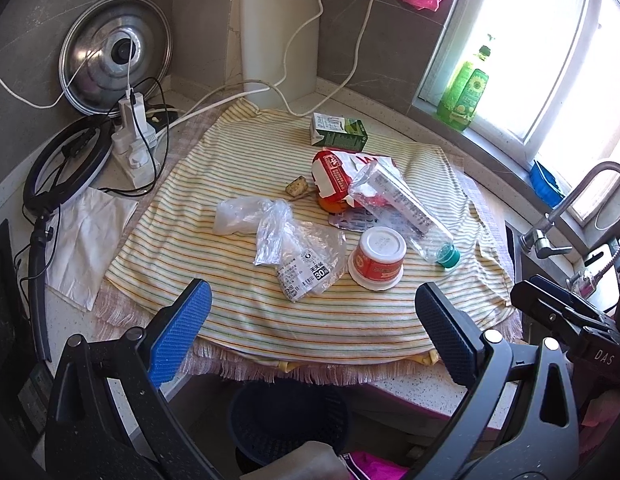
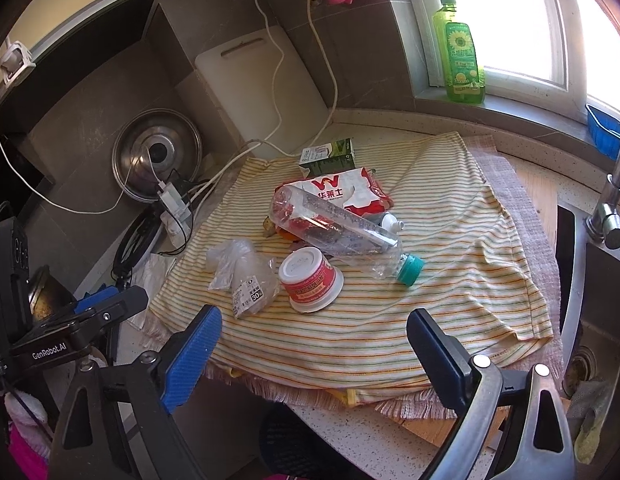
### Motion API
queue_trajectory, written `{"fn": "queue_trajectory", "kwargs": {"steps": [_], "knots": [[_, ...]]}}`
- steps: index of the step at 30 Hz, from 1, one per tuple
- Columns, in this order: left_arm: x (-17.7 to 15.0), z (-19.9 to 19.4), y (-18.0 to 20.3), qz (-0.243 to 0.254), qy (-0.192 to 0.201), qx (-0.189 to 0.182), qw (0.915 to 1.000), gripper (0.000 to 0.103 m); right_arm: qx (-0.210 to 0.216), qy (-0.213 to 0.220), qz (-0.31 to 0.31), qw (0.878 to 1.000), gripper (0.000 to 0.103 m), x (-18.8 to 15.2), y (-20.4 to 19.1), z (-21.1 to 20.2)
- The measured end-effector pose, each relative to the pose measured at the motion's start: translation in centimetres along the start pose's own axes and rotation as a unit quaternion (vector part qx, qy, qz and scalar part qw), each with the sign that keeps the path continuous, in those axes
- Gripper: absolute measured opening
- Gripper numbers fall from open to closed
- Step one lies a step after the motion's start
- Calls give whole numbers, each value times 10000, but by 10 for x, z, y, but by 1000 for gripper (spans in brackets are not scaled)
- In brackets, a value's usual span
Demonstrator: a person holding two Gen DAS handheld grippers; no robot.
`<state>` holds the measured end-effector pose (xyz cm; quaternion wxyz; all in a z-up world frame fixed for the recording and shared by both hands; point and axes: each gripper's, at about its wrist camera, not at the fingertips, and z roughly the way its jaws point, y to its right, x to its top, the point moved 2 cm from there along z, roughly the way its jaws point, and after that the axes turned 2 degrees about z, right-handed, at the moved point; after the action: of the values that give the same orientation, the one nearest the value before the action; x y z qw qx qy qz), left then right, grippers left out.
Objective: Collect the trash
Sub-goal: 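Grasp the clear plastic bottle with the right tool while the left tool grasps the plastic bags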
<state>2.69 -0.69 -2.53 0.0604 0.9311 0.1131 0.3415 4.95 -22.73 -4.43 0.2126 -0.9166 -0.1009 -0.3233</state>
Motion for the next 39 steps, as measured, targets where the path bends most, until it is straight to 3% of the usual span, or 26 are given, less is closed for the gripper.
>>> {"fn": "queue_trajectory", "kwargs": {"steps": [12,18,27,39], "knots": [[4,44,-19,-377,-451,-21,9983,103,-138,-222,-1073,9939,94,37,9,36],[9,75,-27,-686,-749,-130,9947,93,72,-655,-1488,9867,87,53,4,70],[26,119,-52,-1267,-954,-138,9872,78,252,-1207,-1897,9741,81,73,-5,119],[38,163,-56,-1518,-1146,-57,9817,74,0,-1635,-2781,9465,78,76,-18,167]]}}
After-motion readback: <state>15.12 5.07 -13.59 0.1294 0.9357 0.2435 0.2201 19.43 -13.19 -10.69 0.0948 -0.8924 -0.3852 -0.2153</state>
